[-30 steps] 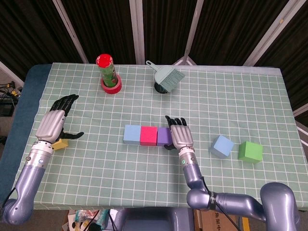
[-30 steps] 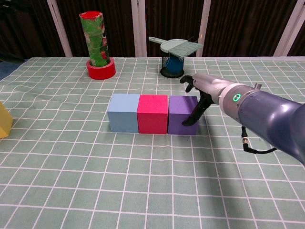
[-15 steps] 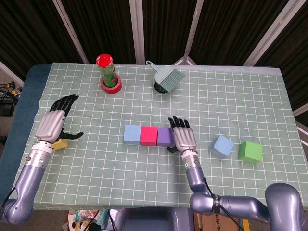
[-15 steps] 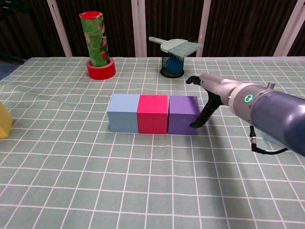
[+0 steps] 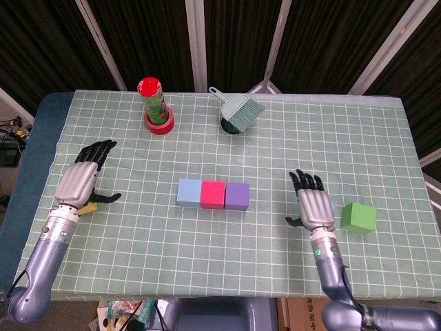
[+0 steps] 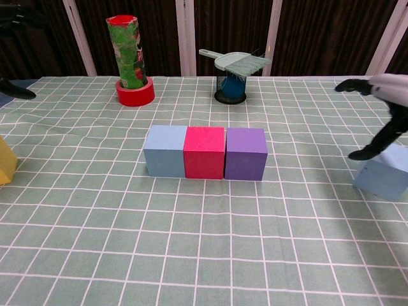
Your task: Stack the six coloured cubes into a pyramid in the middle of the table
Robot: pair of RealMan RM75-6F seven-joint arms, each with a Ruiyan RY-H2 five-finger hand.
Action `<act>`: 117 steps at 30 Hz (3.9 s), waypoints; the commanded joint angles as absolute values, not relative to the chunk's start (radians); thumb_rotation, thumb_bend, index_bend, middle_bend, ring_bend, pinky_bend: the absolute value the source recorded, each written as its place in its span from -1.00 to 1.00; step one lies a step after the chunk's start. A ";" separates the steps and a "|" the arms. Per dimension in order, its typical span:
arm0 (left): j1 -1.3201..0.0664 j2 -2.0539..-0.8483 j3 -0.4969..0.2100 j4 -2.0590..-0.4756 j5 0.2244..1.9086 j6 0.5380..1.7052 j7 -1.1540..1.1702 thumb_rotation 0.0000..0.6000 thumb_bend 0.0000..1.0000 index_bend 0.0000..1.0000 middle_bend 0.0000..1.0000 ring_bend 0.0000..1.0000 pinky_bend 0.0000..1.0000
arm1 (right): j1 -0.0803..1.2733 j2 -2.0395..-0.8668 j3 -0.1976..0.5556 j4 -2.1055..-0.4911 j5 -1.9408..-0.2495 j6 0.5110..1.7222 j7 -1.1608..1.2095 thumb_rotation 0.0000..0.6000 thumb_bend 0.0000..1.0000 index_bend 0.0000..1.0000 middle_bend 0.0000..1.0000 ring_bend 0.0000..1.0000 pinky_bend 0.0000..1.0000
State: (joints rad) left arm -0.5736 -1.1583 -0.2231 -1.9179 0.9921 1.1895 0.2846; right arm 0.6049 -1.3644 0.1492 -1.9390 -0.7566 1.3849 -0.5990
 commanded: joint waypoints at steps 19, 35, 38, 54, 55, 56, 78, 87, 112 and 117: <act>-0.732 -1.329 -0.219 -1.645 0.965 1.049 0.439 1.00 -0.86 -1.00 -0.93 -1.00 -1.00 | 0.388 -1.112 0.094 -1.897 -1.015 1.371 -0.197 1.00 -0.62 -1.00 -1.00 -1.00 -1.00; -0.872 -1.546 -0.202 -1.355 0.976 0.886 0.466 1.00 -0.77 -1.00 -0.93 -1.00 -1.00 | 0.349 -1.083 0.135 -1.904 -1.042 1.352 -0.114 1.00 -0.62 -1.00 -1.00 -1.00 -1.00; -0.894 -1.588 -0.203 -1.314 0.988 0.873 0.463 1.00 -0.74 -1.00 -0.93 -1.00 -1.00 | 0.345 -1.082 0.141 -1.905 -1.048 1.350 -0.109 1.00 -0.62 -1.00 -1.00 -1.00 -1.00; -0.952 -1.708 -0.207 -1.230 1.030 0.847 0.442 1.00 -0.66 -1.00 -0.93 -1.00 -1.00 | 0.326 -1.083 0.170 -1.892 -1.056 1.339 -0.093 1.00 -0.62 -1.00 -1.00 -1.00 -1.00; -0.954 -1.712 -0.208 -1.226 1.031 0.848 0.442 1.00 -0.66 -1.00 -0.93 -1.00 -1.00 | 0.326 -1.083 0.171 -1.892 -1.057 1.339 -0.093 1.00 -0.62 -1.00 -1.00 -1.00 -1.00; -0.956 -1.718 -0.209 -1.222 1.031 0.848 0.441 1.00 -0.66 -1.00 -0.93 -1.00 -1.00 | 0.324 -1.083 0.173 -1.893 -1.057 1.339 -0.093 1.00 -0.62 -1.00 -1.00 -1.00 -1.00; -0.829 -1.566 -0.198 -1.467 1.052 1.030 0.412 1.00 -0.71 -1.00 -0.95 -1.00 -1.00 | 0.312 -1.080 0.180 -1.892 -1.055 1.302 -0.102 1.00 -0.62 -1.00 -1.00 -1.00 -1.00; -0.677 -1.357 -0.176 -1.798 1.025 1.225 0.453 1.00 -0.85 -1.00 -0.96 -1.00 -1.00 | 0.328 -1.075 0.171 -1.906 -1.024 1.261 -0.167 1.00 -0.62 -1.00 -1.00 -1.00 -1.00; -0.590 -1.209 -0.192 -1.970 1.071 1.306 0.419 1.00 -0.85 -1.00 -0.96 -1.00 -1.00 | 0.453 -1.360 0.199 -1.806 -0.776 1.260 -0.436 1.00 -0.62 -1.00 -1.00 -1.00 -1.00; -0.586 -1.203 -0.202 -1.974 1.071 1.306 0.406 1.00 -0.85 -1.00 -0.96 -1.00 -1.00 | 0.464 -1.393 0.200 -1.752 -0.731 1.256 -0.466 1.00 -0.62 -1.00 -1.00 -1.00 -1.00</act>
